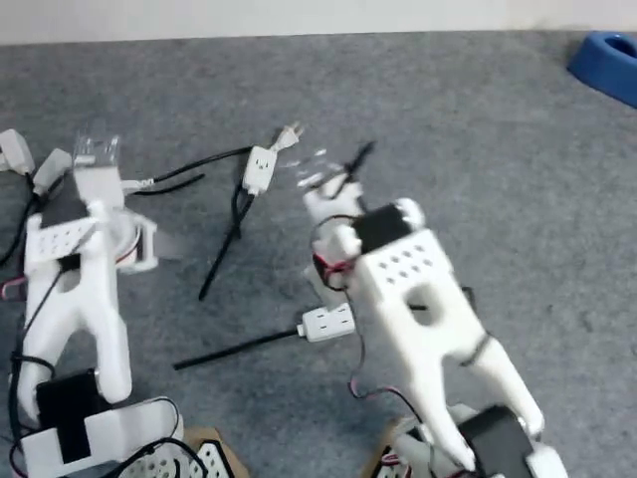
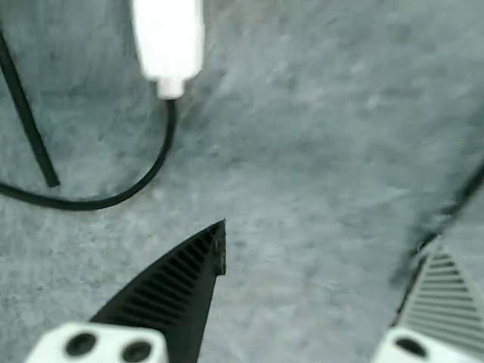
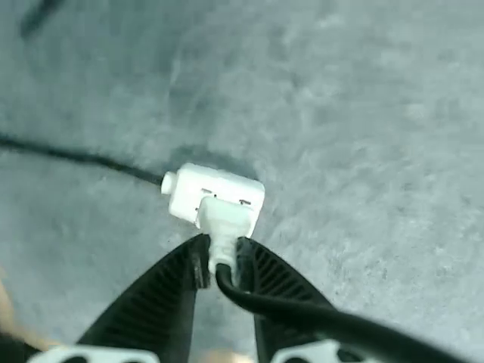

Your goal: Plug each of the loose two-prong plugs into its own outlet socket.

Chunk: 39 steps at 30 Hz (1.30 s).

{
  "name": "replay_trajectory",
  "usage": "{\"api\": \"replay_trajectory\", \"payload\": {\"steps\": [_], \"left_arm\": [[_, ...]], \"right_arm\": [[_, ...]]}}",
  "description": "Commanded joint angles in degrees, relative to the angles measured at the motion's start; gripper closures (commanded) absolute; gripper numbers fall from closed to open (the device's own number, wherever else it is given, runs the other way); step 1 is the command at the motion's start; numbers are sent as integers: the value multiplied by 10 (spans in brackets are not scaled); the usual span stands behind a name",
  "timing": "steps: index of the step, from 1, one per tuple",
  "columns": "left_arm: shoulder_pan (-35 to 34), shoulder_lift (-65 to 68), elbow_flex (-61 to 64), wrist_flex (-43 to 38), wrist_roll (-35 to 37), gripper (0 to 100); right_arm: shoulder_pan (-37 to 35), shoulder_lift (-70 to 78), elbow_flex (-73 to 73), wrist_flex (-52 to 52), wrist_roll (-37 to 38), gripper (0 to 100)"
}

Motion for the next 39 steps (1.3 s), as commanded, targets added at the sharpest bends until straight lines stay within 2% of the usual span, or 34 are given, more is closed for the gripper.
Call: {"api": "replay_trajectory", "payload": {"steps": [1, 3, 7, 16, 22, 28, 31, 34, 36, 39], "left_arm": [[-52, -21, 84, -122, -55, 617], [-71, -21, 108, -160, -84, 617], [-90, -13, 120, -171, -122, 617], [-101, 121, 52, -171, -125, 617], [-93, 126, 44, -171, -146, 617], [-90, 113, 48, -170, -146, 617], [-92, 113, 48, -170, -146, 617], [-90, 113, 48, -170, -146, 617], [-89, 113, 48, -170, -146, 617], [-92, 113, 48, -170, -136, 617]], "right_arm": [[-32, -1, -9, -17, 137, 992], [-50, -3, -9, -14, 207, 992], [-72, -22, -39, 22, 295, 992], [-80, -47, -76, 93, 511, 992], [-90, -46, -51, 46, 558, 992], [-107, -46, 43, -41, 556, 992], [-107, -52, 54, -67, 497, 992], [-105, -53, 35, -80, 382, 992], [-97, -45, -5, -83, 244, 992], [-29, -29, -53, -77, 18, 992]]}}
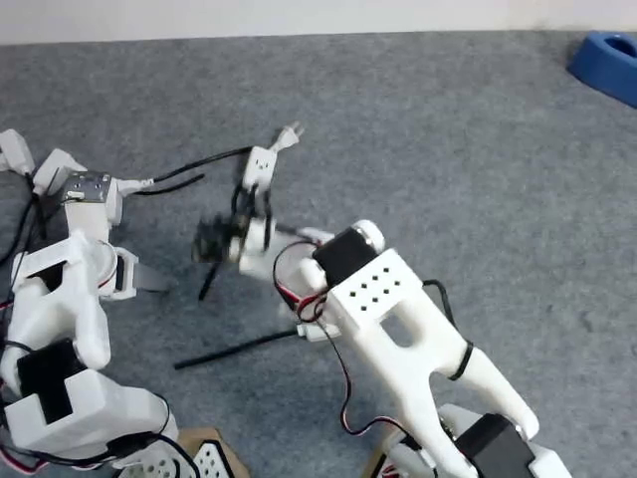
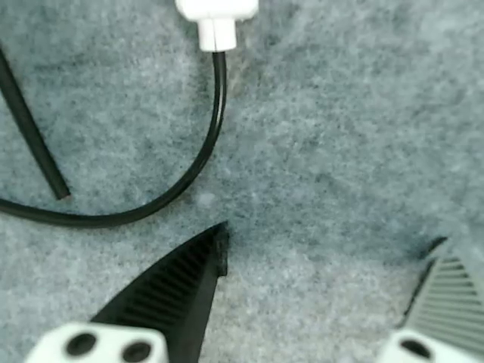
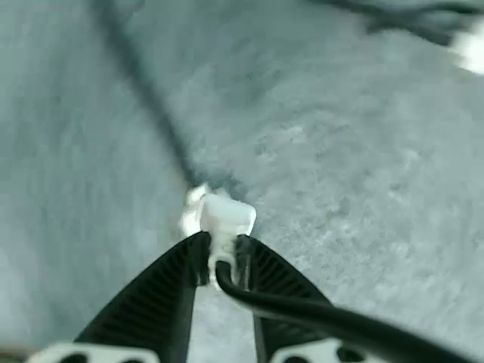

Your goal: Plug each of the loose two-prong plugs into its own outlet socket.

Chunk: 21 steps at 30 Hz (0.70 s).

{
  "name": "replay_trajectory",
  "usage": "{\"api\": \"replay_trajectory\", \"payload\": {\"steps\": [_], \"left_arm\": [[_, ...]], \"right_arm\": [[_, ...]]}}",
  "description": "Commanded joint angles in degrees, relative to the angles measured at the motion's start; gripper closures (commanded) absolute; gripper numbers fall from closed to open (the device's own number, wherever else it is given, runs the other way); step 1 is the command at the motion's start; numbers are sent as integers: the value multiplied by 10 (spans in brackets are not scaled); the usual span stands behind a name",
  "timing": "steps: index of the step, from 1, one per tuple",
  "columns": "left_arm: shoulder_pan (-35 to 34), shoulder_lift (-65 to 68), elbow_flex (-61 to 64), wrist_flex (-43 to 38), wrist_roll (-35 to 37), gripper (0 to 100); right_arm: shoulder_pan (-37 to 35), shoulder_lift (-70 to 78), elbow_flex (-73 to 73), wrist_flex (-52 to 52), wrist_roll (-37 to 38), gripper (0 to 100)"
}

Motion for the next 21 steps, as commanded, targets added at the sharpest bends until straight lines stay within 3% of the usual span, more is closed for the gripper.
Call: {"api": "replay_trajectory", "payload": {"steps": [1, 4, 6, 15, 21], "left_arm": [[2, -9, -16, -8, 10, 617], [6, -9, -16, -8, 18, 617], [7, -9, -16, -8, 18, 617], [7, -7, -19, -10, 33, 618], [7, -5, -20, -11, 33, 618]], "right_arm": [[87, 7, -69, 6, -295, 992], [153, 40, -66, 9, -441, 992], [160, 70, -59, 12, -482, 992], [112, 73, 13, 11, -543, 992], [111, -5, 19, 29, -492, 992]]}}
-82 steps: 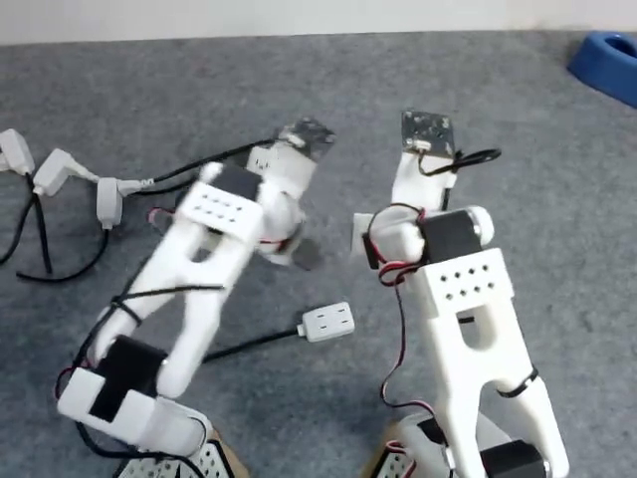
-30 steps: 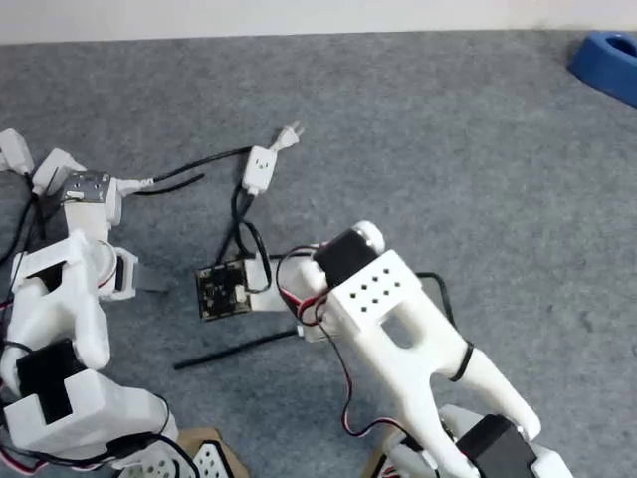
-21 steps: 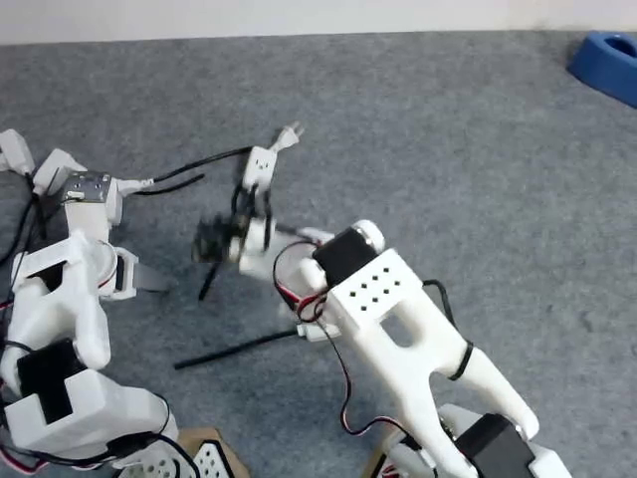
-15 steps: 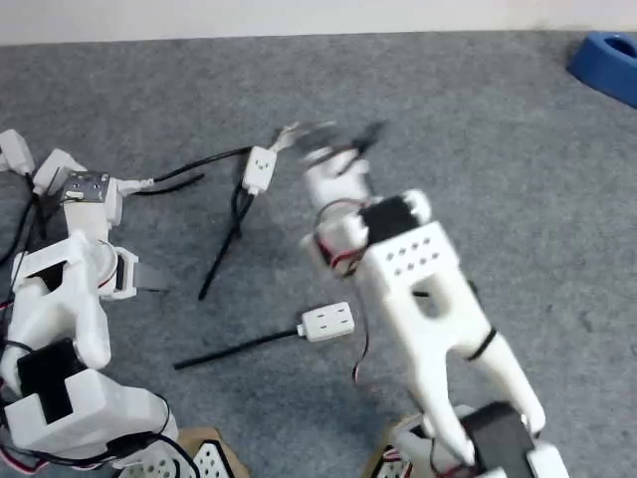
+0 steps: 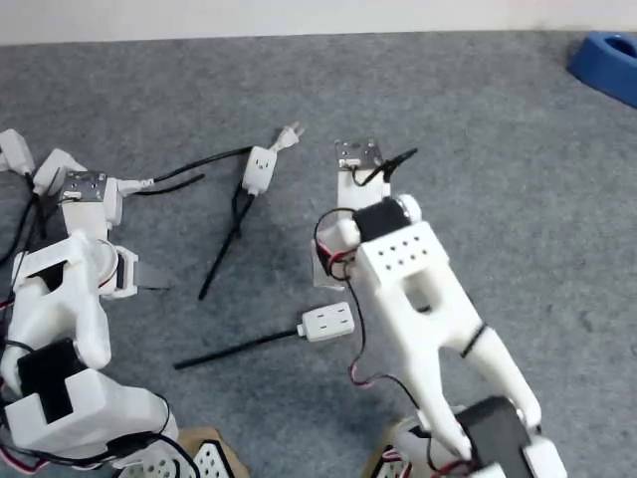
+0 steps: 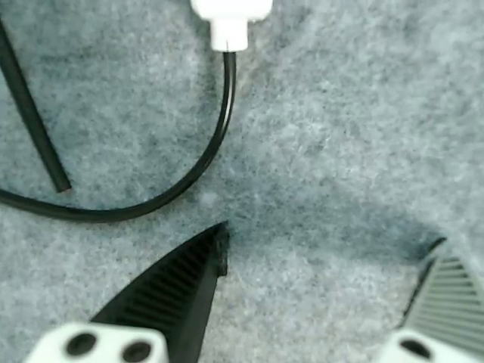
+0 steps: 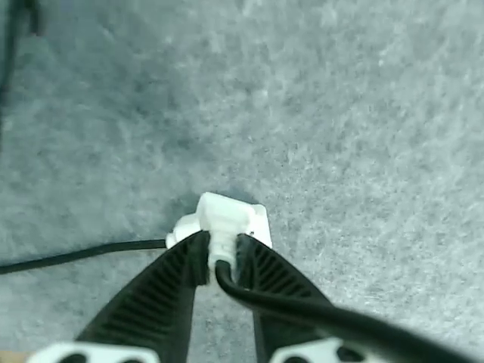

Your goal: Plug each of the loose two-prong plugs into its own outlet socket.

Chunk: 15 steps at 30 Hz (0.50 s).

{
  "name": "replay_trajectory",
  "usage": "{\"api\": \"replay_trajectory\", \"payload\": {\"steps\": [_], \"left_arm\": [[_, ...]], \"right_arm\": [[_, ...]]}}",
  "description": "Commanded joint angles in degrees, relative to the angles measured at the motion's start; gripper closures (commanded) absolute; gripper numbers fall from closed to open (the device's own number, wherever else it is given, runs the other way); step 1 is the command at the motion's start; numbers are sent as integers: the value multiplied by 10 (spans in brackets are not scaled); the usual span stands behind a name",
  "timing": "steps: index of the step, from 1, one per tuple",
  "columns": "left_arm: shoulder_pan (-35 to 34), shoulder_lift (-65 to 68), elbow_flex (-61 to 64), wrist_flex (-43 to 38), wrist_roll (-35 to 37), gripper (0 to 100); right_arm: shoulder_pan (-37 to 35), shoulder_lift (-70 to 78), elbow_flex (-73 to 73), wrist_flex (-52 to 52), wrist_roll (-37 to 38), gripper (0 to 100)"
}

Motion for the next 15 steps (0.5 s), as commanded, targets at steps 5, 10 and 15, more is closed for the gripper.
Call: {"api": "replay_trajectory", "payload": {"steps": [5, 10, 15], "left_arm": [[6, -5, -20, -11, 5, 618], [5, -5, -19, -11, 5, 618], [5, -5, -20, -11, 5, 618]], "right_arm": [[-1, -49, -1, 36, 55, 992], [-1, -49, -1, 38, 55, 992], [18, -49, -1, 56, 60, 992]]}}
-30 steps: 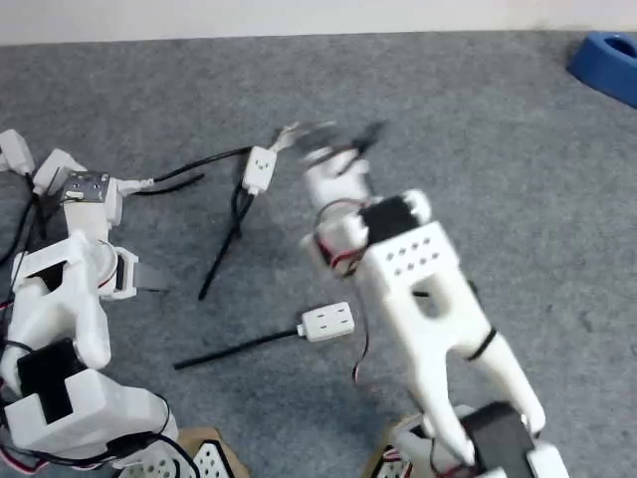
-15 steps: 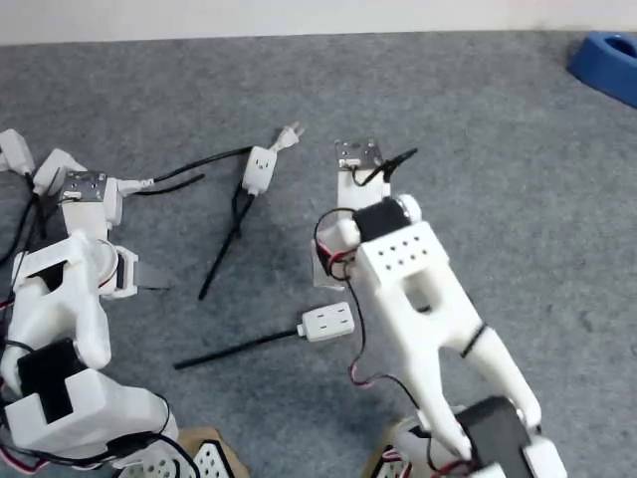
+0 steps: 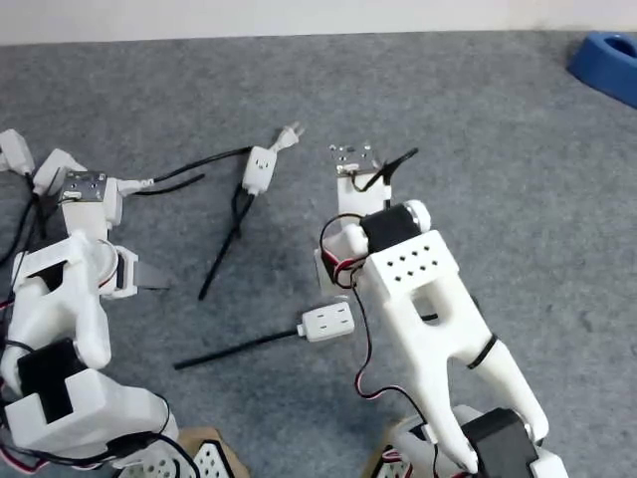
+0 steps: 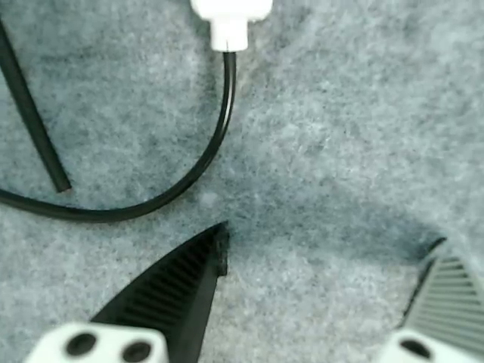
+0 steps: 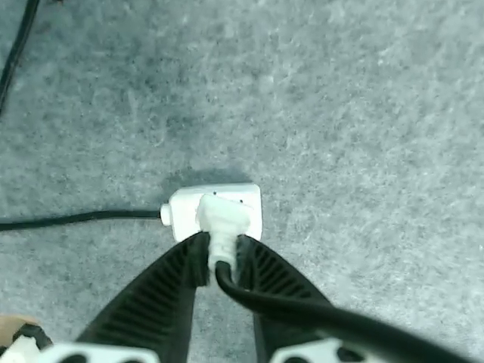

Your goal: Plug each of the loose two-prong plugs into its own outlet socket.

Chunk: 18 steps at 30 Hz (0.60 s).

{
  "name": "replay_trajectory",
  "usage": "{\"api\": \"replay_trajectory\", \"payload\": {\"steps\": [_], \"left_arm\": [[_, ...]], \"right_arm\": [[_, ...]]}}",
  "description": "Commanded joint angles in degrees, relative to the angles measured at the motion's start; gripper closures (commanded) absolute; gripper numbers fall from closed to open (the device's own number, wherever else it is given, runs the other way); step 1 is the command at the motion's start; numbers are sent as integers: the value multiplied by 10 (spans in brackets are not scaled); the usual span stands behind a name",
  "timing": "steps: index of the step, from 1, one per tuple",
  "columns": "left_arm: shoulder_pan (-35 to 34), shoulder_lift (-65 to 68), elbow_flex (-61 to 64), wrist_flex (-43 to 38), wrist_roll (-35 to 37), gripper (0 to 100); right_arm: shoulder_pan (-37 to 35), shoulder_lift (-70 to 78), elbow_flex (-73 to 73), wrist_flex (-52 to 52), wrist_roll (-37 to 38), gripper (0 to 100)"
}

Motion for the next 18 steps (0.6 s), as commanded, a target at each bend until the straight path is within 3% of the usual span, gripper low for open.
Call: {"api": "replay_trajectory", "payload": {"steps": [1, 11, 18], "left_arm": [[6, -5, -20, -11, 5, 618], [40, -4, -21, -11, 6, 618], [43, -4, -22, -11, 6, 618]], "right_arm": [[20, -22, -2, 5, 24, 992], [10, -23, 51, 16, 80, 992], [11, -23, 51, -35, 3, 992]]}}
